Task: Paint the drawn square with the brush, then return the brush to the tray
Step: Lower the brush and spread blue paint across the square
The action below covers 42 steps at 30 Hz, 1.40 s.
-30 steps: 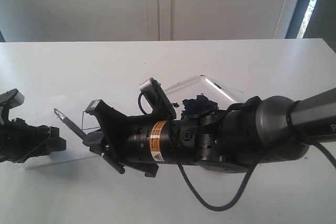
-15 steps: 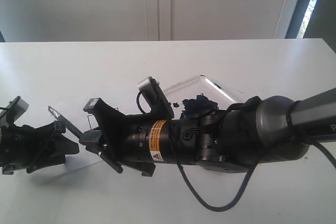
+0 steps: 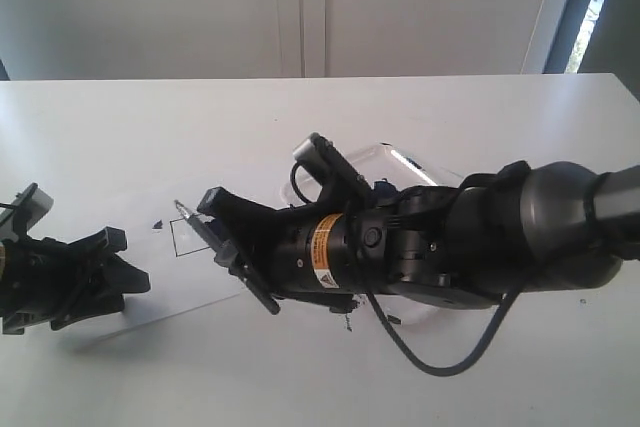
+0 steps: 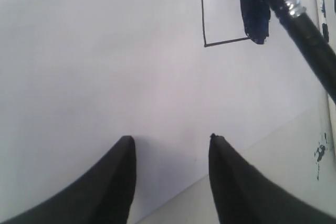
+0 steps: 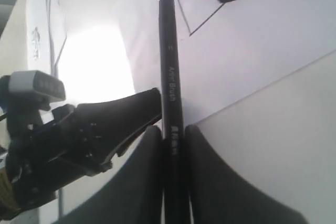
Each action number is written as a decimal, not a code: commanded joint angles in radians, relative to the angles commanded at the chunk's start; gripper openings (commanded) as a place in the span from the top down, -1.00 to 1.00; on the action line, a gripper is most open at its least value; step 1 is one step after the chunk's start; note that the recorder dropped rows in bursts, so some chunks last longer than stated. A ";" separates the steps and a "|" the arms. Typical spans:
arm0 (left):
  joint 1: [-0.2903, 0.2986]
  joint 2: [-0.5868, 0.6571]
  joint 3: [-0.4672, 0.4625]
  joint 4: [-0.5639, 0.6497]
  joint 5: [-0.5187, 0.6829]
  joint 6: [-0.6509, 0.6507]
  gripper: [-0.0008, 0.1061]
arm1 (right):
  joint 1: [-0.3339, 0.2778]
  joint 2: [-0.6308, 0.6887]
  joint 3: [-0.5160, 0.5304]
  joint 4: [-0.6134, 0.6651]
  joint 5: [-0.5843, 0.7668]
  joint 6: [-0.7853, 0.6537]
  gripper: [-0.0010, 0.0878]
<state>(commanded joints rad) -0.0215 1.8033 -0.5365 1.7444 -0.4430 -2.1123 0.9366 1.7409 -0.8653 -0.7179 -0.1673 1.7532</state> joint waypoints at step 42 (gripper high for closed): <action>0.000 0.000 0.000 0.000 -0.031 0.020 0.00 | 0.052 -0.024 0.099 -0.195 -0.111 0.183 0.98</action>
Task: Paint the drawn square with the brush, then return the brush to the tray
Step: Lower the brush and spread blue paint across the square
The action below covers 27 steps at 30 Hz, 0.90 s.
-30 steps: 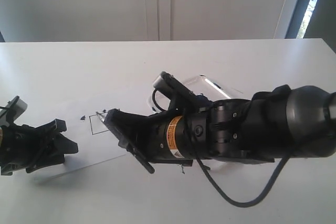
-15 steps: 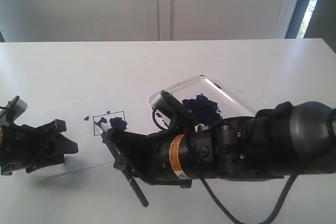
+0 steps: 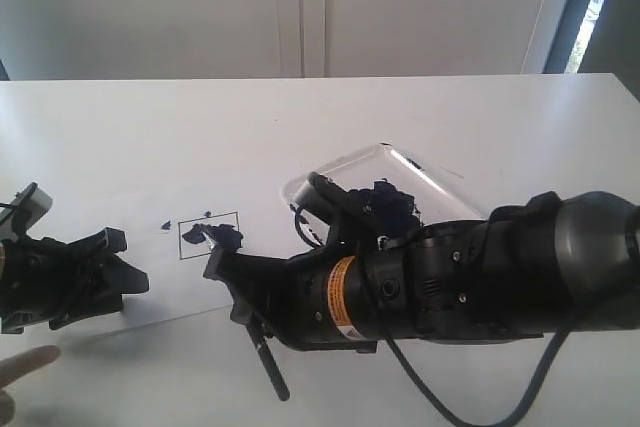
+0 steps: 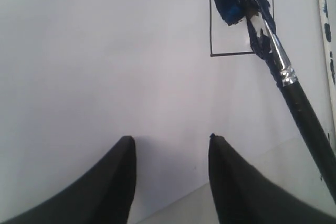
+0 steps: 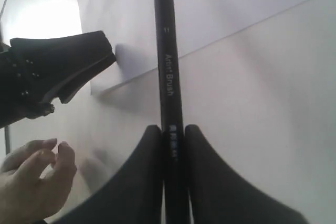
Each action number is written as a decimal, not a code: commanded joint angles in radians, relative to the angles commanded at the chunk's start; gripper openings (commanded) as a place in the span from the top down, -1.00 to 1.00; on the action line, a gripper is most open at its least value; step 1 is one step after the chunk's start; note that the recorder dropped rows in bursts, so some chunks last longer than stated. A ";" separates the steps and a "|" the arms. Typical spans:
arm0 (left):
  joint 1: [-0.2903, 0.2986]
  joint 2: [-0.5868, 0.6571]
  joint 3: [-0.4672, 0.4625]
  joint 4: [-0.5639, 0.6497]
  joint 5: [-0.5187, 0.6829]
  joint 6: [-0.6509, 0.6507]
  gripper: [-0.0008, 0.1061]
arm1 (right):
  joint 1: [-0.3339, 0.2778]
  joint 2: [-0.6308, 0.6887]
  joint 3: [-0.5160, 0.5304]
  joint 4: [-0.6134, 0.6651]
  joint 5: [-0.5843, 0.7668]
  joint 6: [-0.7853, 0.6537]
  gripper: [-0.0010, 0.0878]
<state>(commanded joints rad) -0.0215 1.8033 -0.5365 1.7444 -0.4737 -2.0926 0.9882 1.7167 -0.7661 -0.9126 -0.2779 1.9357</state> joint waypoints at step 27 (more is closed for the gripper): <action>0.000 0.000 0.016 0.000 0.003 0.009 0.00 | 0.037 -0.009 0.046 -0.004 0.171 0.023 0.98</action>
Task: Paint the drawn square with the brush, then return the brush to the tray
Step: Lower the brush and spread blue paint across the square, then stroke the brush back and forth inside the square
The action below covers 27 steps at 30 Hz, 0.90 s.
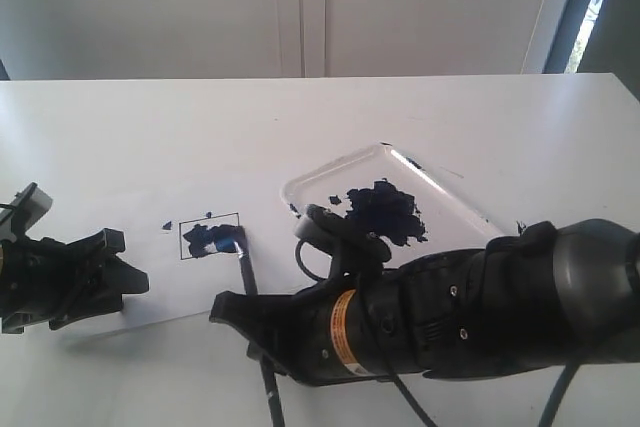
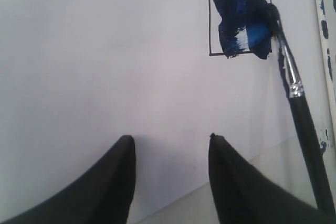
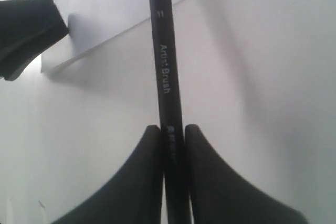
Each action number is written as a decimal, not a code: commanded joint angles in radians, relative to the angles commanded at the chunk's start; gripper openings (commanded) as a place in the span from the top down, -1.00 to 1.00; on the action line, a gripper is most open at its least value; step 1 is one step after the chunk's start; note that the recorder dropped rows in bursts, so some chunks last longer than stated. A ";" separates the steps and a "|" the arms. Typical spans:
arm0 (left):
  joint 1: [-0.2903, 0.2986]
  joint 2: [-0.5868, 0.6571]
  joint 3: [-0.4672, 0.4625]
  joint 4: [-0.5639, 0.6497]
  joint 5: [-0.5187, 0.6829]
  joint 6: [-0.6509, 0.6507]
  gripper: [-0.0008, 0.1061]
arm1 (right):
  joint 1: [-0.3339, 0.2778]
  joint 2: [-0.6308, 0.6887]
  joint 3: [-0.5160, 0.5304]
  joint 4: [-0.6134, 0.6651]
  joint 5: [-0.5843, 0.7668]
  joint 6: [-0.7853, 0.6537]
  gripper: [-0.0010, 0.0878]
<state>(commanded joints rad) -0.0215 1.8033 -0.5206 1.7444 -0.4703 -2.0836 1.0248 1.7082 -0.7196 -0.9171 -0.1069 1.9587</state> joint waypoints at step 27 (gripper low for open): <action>0.000 0.000 0.000 0.000 -0.006 0.004 0.00 | 0.032 0.064 0.000 0.027 -0.188 0.060 0.98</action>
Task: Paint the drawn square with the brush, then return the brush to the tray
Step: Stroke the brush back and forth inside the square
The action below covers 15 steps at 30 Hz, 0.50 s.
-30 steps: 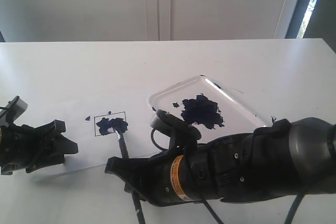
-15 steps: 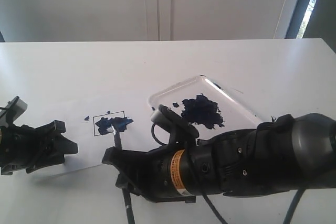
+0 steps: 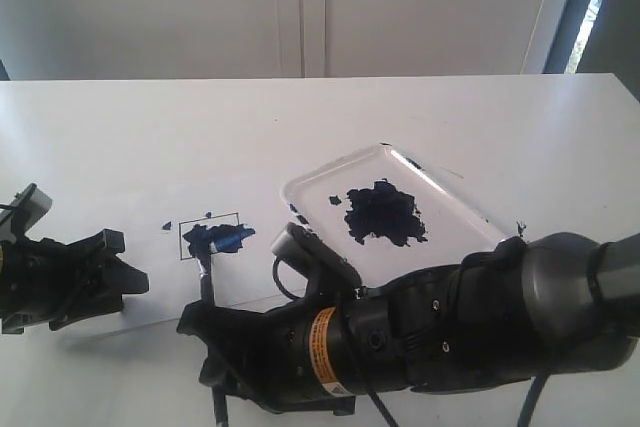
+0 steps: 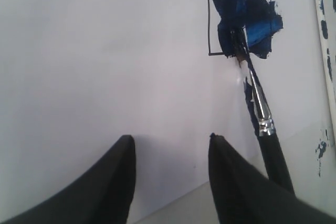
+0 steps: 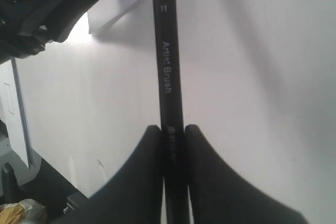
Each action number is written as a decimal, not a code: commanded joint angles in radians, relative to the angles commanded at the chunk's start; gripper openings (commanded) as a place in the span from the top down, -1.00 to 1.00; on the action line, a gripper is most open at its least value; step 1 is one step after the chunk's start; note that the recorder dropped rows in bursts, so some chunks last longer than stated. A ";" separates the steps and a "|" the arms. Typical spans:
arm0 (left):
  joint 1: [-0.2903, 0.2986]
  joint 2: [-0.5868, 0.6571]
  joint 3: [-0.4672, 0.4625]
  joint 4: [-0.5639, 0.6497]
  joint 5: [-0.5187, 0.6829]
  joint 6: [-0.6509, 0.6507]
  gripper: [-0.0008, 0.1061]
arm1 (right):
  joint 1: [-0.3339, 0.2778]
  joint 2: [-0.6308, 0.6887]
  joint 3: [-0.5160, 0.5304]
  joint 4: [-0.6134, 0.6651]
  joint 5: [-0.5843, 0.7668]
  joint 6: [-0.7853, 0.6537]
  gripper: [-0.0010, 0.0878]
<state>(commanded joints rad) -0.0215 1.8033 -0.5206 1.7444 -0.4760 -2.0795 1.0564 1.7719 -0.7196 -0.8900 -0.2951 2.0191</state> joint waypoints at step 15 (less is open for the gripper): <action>0.000 0.000 0.000 0.000 -0.002 0.000 0.00 | -0.033 0.002 -0.021 0.026 -0.046 -0.018 0.98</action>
<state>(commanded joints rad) -0.0215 1.8033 -0.5206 1.7444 -0.4785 -2.0795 1.0237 1.7735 -0.7403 -0.8645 -0.3414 2.0008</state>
